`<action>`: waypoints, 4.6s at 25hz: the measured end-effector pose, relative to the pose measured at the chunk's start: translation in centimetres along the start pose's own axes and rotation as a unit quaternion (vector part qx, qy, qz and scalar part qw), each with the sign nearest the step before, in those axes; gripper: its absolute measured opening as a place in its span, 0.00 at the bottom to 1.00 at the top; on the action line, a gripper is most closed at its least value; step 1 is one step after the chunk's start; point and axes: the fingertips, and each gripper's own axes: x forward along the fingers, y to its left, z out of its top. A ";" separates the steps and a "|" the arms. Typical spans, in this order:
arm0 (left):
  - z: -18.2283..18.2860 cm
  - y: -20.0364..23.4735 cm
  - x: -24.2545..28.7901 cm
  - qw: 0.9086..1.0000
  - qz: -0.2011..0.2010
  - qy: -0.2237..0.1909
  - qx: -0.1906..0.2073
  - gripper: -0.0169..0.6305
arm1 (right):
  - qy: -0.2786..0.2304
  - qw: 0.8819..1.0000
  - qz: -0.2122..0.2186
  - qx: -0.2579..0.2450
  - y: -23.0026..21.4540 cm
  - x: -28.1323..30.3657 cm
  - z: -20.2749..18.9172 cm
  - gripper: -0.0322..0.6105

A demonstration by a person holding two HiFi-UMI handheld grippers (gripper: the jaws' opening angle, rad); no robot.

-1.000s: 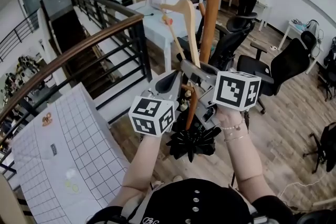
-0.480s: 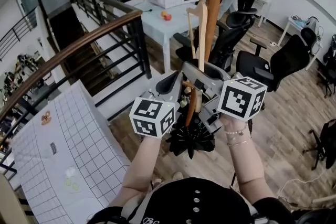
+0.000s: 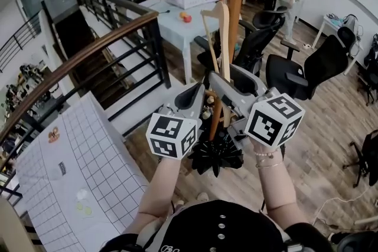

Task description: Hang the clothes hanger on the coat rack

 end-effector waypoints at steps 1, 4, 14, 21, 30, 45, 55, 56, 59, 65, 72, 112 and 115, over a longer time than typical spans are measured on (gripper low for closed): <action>0.1 0.0 -0.3 1.000 0.002 -0.002 0.003 0.02 | -0.007 1.000 -0.005 -0.007 0.1 -0.4 0.3 0.35; 0.6 -0.4 -0.8 1.000 0.000 -0.009 0.005 0.02 | -0.026 0.999 -0.016 -0.023 0.4 -1.7 1.1 0.36; 0.3 -4.2 -3.5 0.999 0.010 -0.029 0.008 0.02 | -0.120 0.991 -0.024 -0.050 0.7 -9.0 4.3 0.21; -0.5 -5.9 -6.6 0.996 0.072 -0.048 -0.013 0.02 | -0.114 0.992 0.032 -0.039 1.9 -12.8 2.8 0.05; -5.0 -11.2 -11.3 0.993 0.109 -0.007 -0.054 0.02 | -0.054 0.996 0.060 -0.044 4.6 -18.0 -2.1 0.05; -8.0 -23.1 -11.7 0.994 0.064 0.018 -0.083 0.02 | 0.004 0.996 0.075 -0.057 4.1 -26.8 -6.9 0.05; -6.9 -26.5 -12.0 0.994 0.043 0.008 -0.097 0.02 | 0.000 0.996 0.082 -0.043 5.8 -27.9 -7.3 0.05; -6.7 -26.2 -12.3 0.994 0.045 0.007 -0.097 0.02 | -0.001 0.996 0.080 -0.040 5.9 -27.8 -7.4 0.05; -6.4 -25.9 -12.9 0.994 0.042 0.007 -0.096 0.02 | 0.002 0.996 0.076 -0.035 6.3 -27.7 -7.7 0.05; -6.3 -26.3 -13.7 0.994 0.024 0.019 -0.101 0.02 | -0.003 0.998 0.058 -0.028 6.9 -27.8 -7.4 0.05; -6.1 -25.6 -14.3 0.994 0.015 0.018 -0.110 0.02 | -0.002 0.999 0.040 -0.032 7.9 -27.7 -8.0 0.05; -7.1 -25.7 -13.0 0.994 -0.013 0.032 -0.108 0.02 | 0.037 0.998 0.026 -0.052 7.1 -26.6 -10.1 0.05; -7.1 -25.5 -12.8 0.993 -0.014 0.034 -0.109 0.02 | 0.035 0.998 0.022 -0.052 6.7 -26.5 -9.9 0.05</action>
